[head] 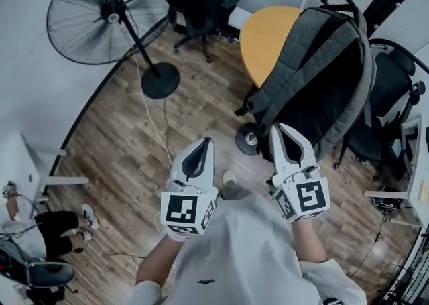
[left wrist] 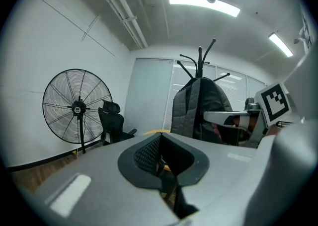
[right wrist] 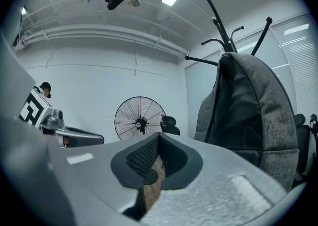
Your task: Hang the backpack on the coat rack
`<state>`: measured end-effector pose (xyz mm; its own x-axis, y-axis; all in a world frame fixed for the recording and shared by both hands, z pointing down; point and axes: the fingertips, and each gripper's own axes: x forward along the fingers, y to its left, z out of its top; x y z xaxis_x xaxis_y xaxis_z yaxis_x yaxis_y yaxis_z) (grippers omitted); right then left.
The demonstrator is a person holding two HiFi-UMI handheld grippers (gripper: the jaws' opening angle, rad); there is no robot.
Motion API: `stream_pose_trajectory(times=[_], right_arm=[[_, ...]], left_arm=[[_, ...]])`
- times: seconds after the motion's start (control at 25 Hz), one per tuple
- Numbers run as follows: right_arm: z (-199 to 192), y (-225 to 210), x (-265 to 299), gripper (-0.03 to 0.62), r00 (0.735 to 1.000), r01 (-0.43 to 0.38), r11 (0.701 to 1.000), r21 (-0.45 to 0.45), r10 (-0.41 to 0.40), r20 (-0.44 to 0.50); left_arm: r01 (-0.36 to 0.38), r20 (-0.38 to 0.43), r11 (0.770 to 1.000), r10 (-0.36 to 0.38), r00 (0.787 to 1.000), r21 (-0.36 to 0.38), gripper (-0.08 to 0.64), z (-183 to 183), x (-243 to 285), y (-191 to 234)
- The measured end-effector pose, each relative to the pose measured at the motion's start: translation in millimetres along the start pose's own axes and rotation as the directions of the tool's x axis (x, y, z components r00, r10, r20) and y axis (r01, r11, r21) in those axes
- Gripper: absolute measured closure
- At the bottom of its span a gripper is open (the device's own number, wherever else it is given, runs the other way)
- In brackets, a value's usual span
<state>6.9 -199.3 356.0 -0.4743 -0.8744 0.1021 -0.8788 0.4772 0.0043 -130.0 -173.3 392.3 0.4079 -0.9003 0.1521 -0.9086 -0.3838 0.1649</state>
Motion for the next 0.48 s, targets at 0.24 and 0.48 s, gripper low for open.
stream_pose_trajectory(times=[0.24,0.48], right_arm=[[0.9,-3.2,-0.6,0.591,1.0,0.003,1.0,-0.001,-0.003,-0.005],[-1.7,-1.2,-2.1,0.591,1.0,0.0,1.0,-0.003,0.0,-0.011]], left_arm=[[0.005,0.005,1.0,-0.005,1.0,-0.001,0.543,0.3,1.3,-3.6],[0.003,0.009,1.0,-0.003,1.0,-0.001,0.543,2.5,-1.6,-4.2]])
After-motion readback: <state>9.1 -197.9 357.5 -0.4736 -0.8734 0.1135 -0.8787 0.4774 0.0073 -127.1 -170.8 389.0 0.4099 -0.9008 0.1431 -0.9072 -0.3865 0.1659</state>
